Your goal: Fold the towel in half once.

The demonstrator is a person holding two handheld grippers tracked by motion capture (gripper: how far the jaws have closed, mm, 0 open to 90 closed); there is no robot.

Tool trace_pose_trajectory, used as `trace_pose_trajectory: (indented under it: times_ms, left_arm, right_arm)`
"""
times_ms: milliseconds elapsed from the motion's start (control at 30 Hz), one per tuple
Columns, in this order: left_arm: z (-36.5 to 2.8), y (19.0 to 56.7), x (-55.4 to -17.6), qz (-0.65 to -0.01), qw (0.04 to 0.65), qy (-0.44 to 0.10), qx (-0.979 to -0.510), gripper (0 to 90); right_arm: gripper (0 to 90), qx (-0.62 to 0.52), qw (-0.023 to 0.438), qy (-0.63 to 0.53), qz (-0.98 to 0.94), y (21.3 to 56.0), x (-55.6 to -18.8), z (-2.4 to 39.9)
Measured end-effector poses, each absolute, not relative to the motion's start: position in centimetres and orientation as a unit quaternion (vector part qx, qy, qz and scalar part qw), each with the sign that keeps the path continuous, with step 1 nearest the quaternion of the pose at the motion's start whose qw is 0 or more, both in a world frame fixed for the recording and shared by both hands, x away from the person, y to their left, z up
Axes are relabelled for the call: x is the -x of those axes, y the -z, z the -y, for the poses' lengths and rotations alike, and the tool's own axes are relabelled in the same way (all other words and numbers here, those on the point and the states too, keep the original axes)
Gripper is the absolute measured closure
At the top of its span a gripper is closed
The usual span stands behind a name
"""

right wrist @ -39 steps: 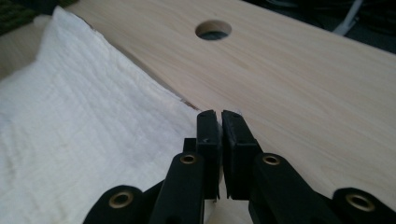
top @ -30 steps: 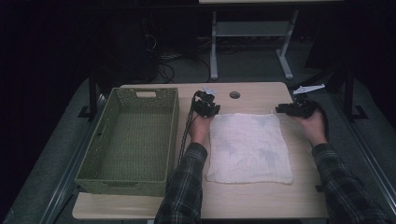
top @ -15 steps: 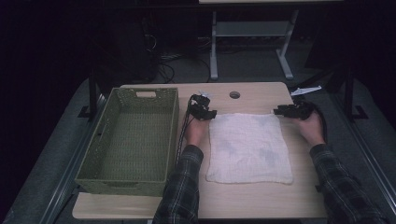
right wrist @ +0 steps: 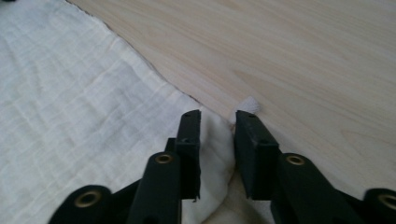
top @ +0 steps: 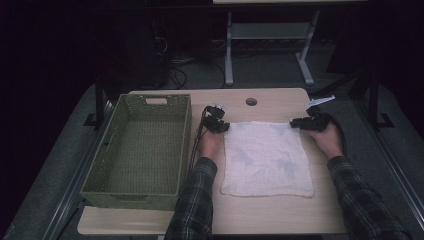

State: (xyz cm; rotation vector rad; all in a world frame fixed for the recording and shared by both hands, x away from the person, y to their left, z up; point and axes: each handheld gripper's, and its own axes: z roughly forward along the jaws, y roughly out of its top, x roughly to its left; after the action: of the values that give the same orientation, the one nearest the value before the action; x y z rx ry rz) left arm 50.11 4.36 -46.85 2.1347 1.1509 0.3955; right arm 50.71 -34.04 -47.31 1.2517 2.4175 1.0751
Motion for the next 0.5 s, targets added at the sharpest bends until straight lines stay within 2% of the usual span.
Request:
trace_pose_trajectory:
  times_ms: [133, 500]
  left_arm:
    - [-4.4, 46.8, -50.1, -0.438, 0.337, -0.145, -0.821, 86.0]
    - [-4.4, 44.0, -49.4, -0.431, 0.366, -0.174, -0.806, 88.2]
  right_arm:
    - [83.3, -0.426, 0.104, -0.367, -0.821, 47.5, -50.7, 34.1]
    - [85.3, -0.423, 0.12, -0.381, -0.813, 45.9, -50.3, 34.7]
